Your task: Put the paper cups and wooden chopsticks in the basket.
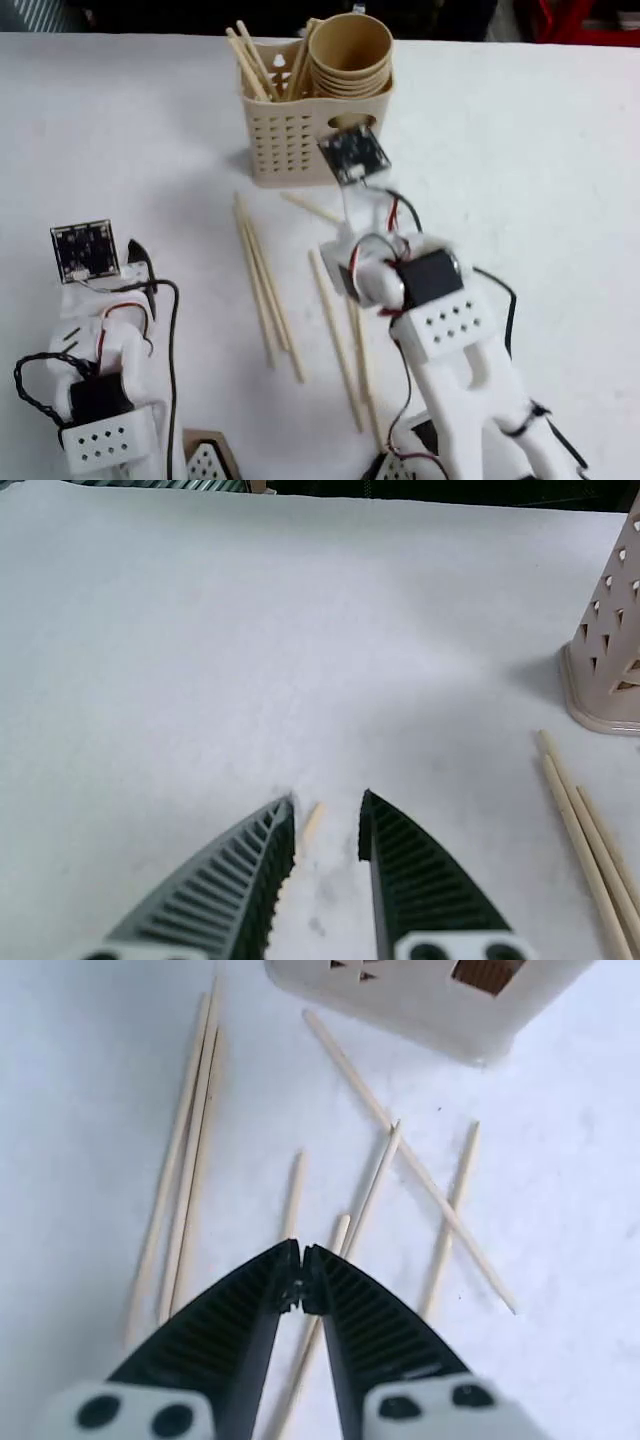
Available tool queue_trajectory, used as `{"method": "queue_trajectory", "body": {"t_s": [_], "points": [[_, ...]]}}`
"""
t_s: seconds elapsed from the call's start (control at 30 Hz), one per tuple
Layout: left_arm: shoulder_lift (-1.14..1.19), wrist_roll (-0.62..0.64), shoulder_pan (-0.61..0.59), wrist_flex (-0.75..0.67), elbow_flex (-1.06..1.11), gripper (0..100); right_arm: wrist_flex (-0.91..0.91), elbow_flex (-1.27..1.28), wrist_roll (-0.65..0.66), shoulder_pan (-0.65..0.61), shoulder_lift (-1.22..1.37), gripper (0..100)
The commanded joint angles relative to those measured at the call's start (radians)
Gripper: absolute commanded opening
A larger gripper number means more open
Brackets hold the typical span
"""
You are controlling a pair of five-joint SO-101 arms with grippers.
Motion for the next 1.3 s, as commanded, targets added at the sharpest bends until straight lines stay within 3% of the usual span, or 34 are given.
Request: {"method": "queue_trajectory", "body": {"t_s": [0.0, 0.27, 0.73, 0.97, 1.27], "points": [[-0.013, -0.011, -0.007, -0.020, -0.008, 12, -0.108, 0.143, 0.000, -0.001, -0.105, 1.8], [-0.008, -0.011, -0.007, -0.014, -0.035, 12, -0.263, 0.348, 0.000, 0.042, -0.125, 1.8], [0.036, -0.058, 0.142, 0.284, -0.356, 15, -0.414, 0.334, 0.000, 0.114, 0.173, 1.8], [0.433, -0.107, 0.150, 0.347, -0.605, 18, -0.421, 0.331, 0.000, 0.140, 0.180, 1.8], [1.052, -0.057, 0.262, 0.565, -0.962, 23, -0.421, 0.331, 0.000, 0.140, 0.180, 1.8]]}}
